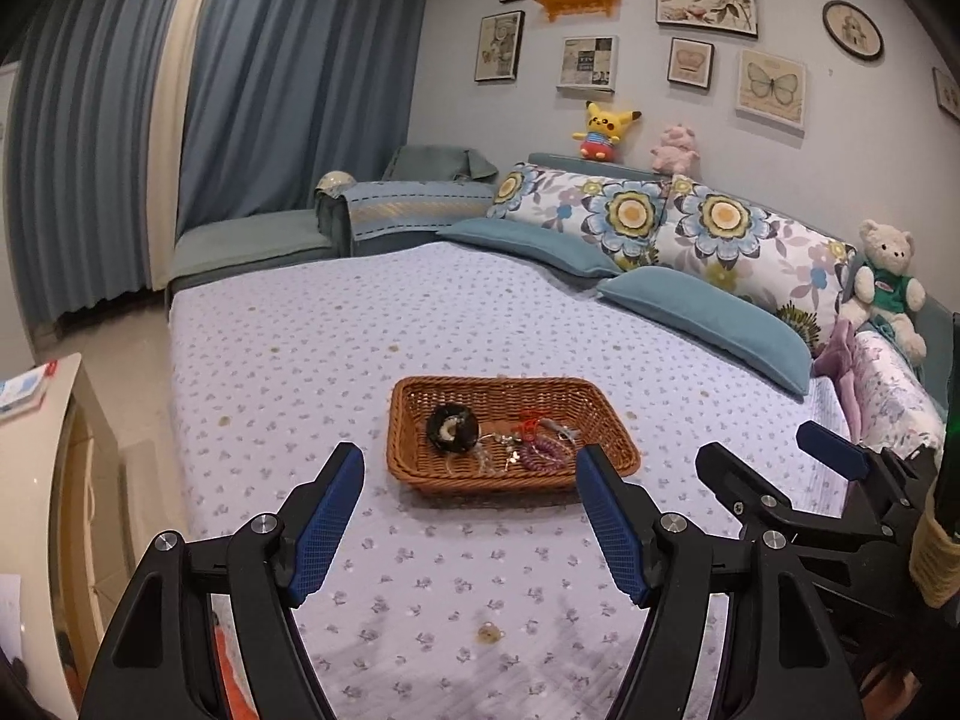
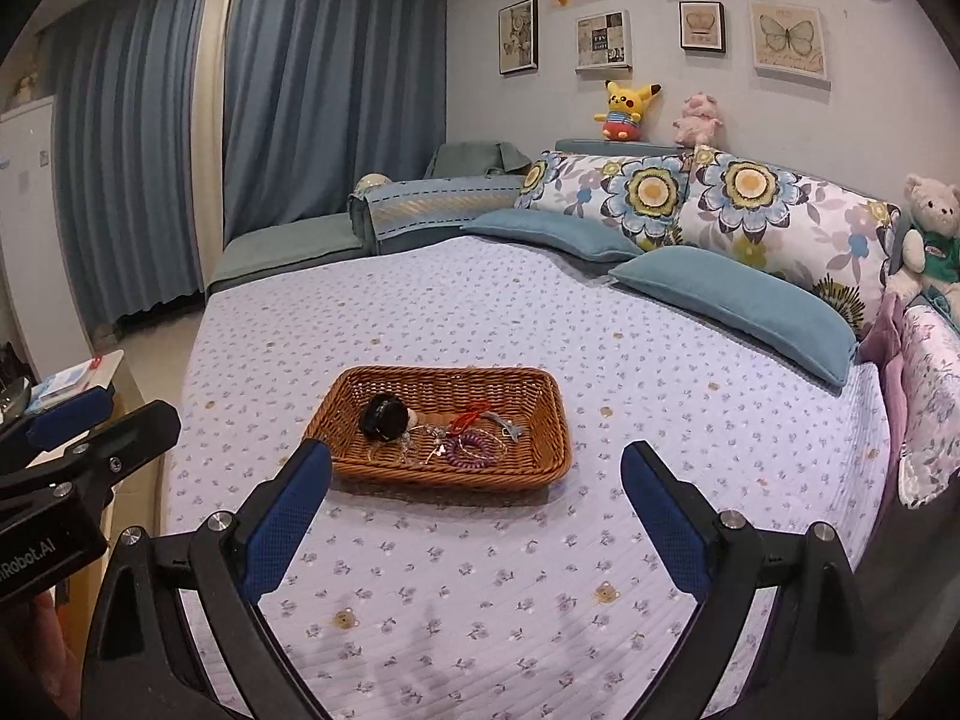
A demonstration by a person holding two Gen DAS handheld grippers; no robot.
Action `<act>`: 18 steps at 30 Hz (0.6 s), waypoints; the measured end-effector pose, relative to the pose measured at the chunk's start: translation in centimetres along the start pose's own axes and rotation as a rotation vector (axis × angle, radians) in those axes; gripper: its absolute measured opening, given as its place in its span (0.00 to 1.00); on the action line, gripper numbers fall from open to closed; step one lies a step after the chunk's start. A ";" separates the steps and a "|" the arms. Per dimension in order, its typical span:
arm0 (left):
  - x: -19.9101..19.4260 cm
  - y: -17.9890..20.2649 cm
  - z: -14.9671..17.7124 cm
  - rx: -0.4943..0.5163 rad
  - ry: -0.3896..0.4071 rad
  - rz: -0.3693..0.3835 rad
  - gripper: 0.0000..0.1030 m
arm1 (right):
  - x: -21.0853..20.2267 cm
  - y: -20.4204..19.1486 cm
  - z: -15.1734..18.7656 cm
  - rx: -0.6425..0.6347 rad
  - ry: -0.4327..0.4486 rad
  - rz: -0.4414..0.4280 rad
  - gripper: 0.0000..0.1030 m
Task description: Organize jewelry
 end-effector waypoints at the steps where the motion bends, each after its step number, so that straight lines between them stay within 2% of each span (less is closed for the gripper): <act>1: 0.0 0.0 0.0 0.004 0.003 0.000 0.72 | 0.1 -0.1 0.0 -0.004 -0.003 0.009 0.95; 14: 0.4 -0.4 0.5 -0.012 -0.015 0.002 0.72 | 0.3 0.8 0.3 0.039 -0.032 0.012 0.95; 18: 0.6 -0.4 0.8 -0.022 -0.037 0.029 0.72 | 0.5 0.7 0.4 0.038 -0.041 0.014 0.95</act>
Point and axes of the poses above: each gripper's, at about its wrist camera, not at the fingertips, and x roughly the way its jaws point, y to its right, z to its underside, the point moved 5 cm from there along x, roughly the way its jaws point, and after that the axes turned 4 degrees about y, right-handed, at the moved point
